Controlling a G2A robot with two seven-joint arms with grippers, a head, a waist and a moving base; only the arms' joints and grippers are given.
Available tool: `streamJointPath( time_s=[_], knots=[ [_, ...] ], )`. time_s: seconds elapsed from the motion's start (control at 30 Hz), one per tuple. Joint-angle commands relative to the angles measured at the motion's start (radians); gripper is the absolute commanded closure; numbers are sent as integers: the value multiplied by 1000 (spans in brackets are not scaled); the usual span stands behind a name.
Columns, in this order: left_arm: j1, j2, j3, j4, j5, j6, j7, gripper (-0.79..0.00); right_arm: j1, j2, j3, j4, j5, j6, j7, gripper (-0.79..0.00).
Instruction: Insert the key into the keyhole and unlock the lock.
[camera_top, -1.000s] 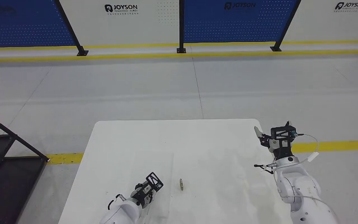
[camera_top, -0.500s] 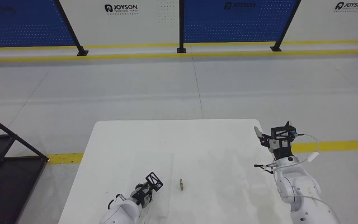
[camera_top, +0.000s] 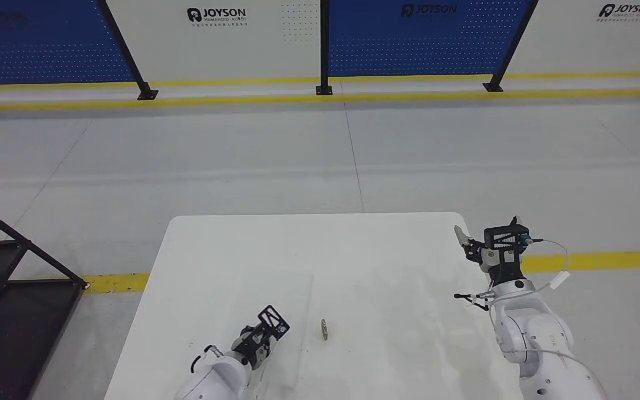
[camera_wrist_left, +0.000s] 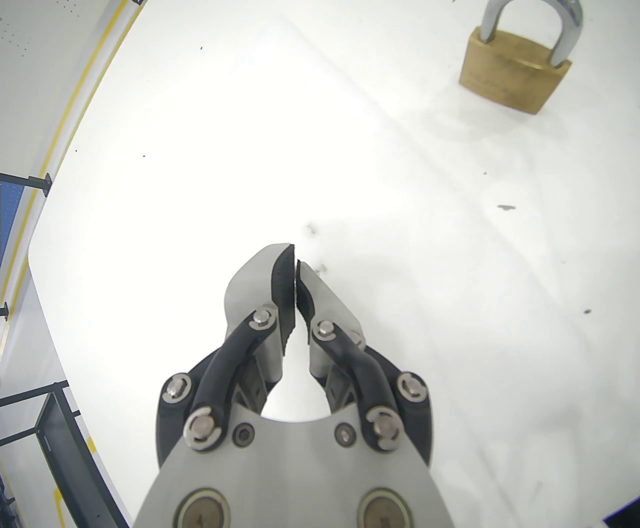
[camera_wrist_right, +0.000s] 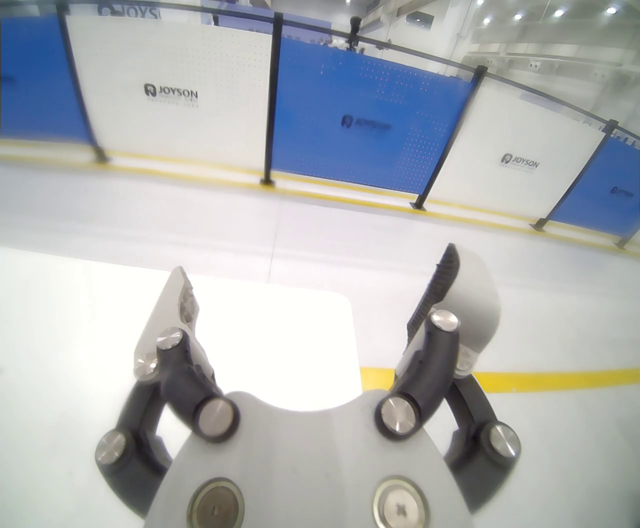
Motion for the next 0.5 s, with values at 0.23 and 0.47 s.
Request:
streamJointPath(
  time_s=[0.23, 0.47],
  knots=[
    [35, 2, -27, -22, -53, 23, 58, 0, 0, 0, 0, 0, 0, 0, 0, -785],
    [66, 4, -74, -30, -159, 40, 111, 0, 0, 0, 0, 0, 0, 0, 0, -785]
  ],
)
